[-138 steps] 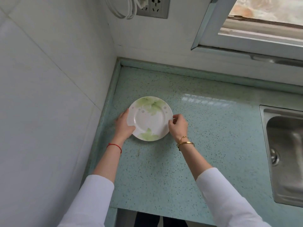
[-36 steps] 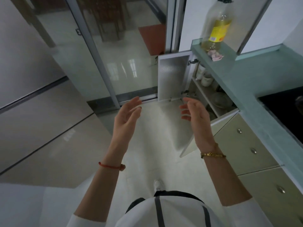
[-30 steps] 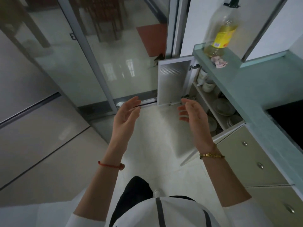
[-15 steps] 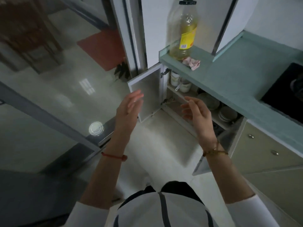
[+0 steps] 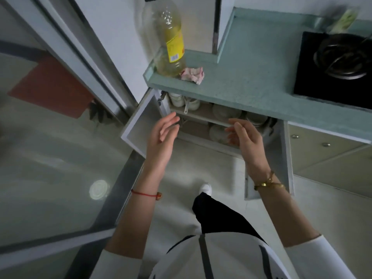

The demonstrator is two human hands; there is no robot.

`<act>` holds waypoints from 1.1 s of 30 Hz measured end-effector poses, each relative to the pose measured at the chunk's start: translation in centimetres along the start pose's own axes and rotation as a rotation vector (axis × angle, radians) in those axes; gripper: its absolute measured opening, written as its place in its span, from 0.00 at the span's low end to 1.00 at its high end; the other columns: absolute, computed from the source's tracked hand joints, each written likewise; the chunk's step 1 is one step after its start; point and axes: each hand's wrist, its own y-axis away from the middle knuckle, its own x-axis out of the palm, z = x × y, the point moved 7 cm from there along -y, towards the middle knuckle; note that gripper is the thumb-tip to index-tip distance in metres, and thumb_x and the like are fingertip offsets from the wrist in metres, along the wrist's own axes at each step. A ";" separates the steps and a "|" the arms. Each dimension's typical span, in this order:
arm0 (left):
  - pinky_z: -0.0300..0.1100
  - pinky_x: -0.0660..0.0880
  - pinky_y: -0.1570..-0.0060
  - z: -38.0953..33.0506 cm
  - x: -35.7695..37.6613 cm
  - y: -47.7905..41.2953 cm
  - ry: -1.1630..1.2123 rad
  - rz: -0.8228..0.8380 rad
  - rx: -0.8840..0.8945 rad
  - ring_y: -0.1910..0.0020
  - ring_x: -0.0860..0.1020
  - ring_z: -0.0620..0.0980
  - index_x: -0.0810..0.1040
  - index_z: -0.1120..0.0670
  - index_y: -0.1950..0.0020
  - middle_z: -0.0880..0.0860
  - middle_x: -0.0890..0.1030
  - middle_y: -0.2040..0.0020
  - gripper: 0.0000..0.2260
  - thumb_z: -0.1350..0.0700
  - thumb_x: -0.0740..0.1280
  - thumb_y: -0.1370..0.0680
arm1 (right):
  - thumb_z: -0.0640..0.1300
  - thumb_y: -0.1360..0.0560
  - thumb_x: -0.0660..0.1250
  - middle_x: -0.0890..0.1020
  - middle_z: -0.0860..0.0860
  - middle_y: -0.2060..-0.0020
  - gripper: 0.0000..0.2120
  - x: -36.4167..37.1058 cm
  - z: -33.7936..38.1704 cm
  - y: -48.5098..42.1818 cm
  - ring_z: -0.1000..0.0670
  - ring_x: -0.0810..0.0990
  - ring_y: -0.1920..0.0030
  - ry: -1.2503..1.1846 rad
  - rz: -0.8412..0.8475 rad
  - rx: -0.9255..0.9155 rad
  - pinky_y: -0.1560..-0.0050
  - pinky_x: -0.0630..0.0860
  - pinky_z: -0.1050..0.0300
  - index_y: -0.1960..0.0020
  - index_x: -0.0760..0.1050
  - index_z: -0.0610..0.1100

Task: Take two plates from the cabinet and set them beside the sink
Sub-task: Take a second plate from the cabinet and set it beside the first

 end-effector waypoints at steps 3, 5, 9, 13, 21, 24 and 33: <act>0.49 0.73 0.31 0.1 1.2 -4.2 -0.029 0.068 0.004 0.35 0.78 0.46 0.74 0.53 0.30 0.50 0.80 0.35 0.17 0.59 0.65 0.19 | 0.42 0.18 0.60 0.82 0.44 0.53 0.12 0.5 -0.5 -2.9 0.51 0.79 0.56 -0.003 -0.044 0.027 0.54 0.78 0.58 0.40 0.78 0.39; 0.49 0.74 0.32 -0.1 2.0 -7.0 -0.031 0.086 0.006 0.35 0.79 0.46 0.75 0.54 0.30 0.50 0.80 0.36 0.17 0.59 0.65 0.19 | 0.42 0.18 0.60 0.82 0.44 0.54 0.11 0.8 -0.5 -5.0 0.50 0.79 0.55 -0.004 -0.063 0.046 0.51 0.78 0.54 0.40 0.78 0.40; 0.52 0.72 0.30 0.3 4.3 -12.1 -0.023 0.147 -0.010 0.35 0.79 0.48 0.76 0.51 0.33 0.49 0.81 0.37 0.15 0.59 0.66 0.19 | 0.43 0.18 0.61 0.82 0.47 0.56 0.12 0.9 -1.2 -8.8 0.51 0.80 0.55 0.015 -0.098 0.070 0.49 0.79 0.52 0.41 0.78 0.39; 0.54 0.72 0.30 2.4 6.2 -16.3 -0.043 0.191 -0.026 0.35 0.79 0.48 0.76 0.55 0.32 0.51 0.81 0.37 0.16 0.62 0.66 0.19 | 0.43 0.18 0.61 0.83 0.51 0.58 0.11 0.8 -2.5 -12.3 0.53 0.81 0.56 0.047 -0.139 0.074 0.52 0.79 0.55 0.42 0.79 0.41; 0.57 0.71 0.30 9.6 9.7 -23.5 -0.034 0.277 -0.020 0.36 0.79 0.53 0.76 0.57 0.33 0.55 0.81 0.37 0.15 0.63 0.65 0.19 | 0.42 0.19 0.62 0.83 0.51 0.60 0.10 1.1 -9.0 -18.7 0.52 0.81 0.56 0.068 -0.231 0.097 0.52 0.79 0.54 0.44 0.80 0.40; 0.57 0.71 0.30 14.8 11.0 -26.3 -0.043 0.328 0.006 0.35 0.79 0.53 0.76 0.56 0.33 0.55 0.81 0.37 0.15 0.62 0.65 0.19 | 0.43 0.19 0.62 0.83 0.49 0.59 0.10 1.0 -14.1 -21.4 0.52 0.82 0.56 0.081 -0.265 0.099 0.50 0.79 0.51 0.45 0.80 0.41; 0.46 0.76 0.37 36.7 14.7 -34.0 -0.138 0.391 0.030 0.41 0.81 0.47 0.80 0.45 0.40 0.47 0.84 0.43 0.13 0.52 0.67 0.24 | 0.49 0.20 0.63 0.84 0.59 0.60 0.08 -0.8 -37.1 -29.6 0.58 0.82 0.58 0.207 -0.313 0.097 0.53 0.79 0.58 0.53 0.80 0.56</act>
